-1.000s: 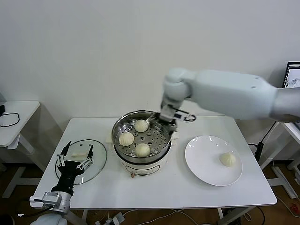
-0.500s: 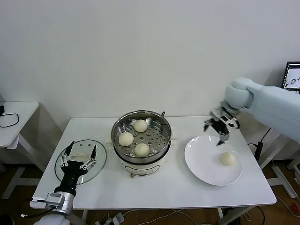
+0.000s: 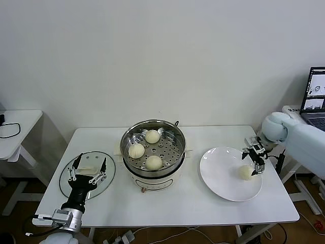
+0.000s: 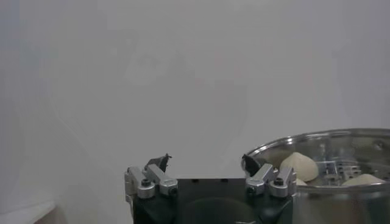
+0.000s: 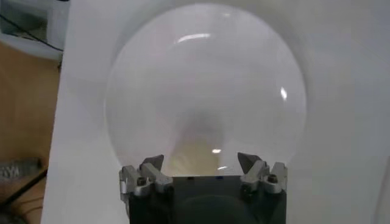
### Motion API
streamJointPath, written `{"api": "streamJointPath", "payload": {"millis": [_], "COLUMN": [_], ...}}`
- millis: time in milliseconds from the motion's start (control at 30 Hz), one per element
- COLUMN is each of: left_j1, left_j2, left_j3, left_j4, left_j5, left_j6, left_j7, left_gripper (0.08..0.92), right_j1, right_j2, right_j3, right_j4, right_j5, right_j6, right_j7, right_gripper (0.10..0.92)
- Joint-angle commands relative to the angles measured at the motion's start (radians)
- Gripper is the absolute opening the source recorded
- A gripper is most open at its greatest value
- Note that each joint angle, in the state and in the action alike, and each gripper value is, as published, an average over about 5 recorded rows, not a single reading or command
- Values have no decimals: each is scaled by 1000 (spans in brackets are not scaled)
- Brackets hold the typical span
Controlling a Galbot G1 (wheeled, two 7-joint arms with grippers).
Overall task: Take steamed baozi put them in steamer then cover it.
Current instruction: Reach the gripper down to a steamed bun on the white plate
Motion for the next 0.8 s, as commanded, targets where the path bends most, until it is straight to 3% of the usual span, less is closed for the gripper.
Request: {"api": "streamJointPath", "payload": {"millis": [33,800], "left_j1": [-1,-6], "left_j2": [-3,1], "left_j3": [12,18], "left_j4": [6,16], "left_j5": [7,15], "left_j6": [-2,-5], "left_j7": [-1,-2], "left_gripper": [823,823], "right_j1": [-127,-145], "right_j2": [5,79], "right_j3": [114,146], "right_j4": [-83,-135], "right_j5": [-71,-95], "right_j6": [-6,4], "right_j7": [28,66], "right_gripper": [823,823]}}
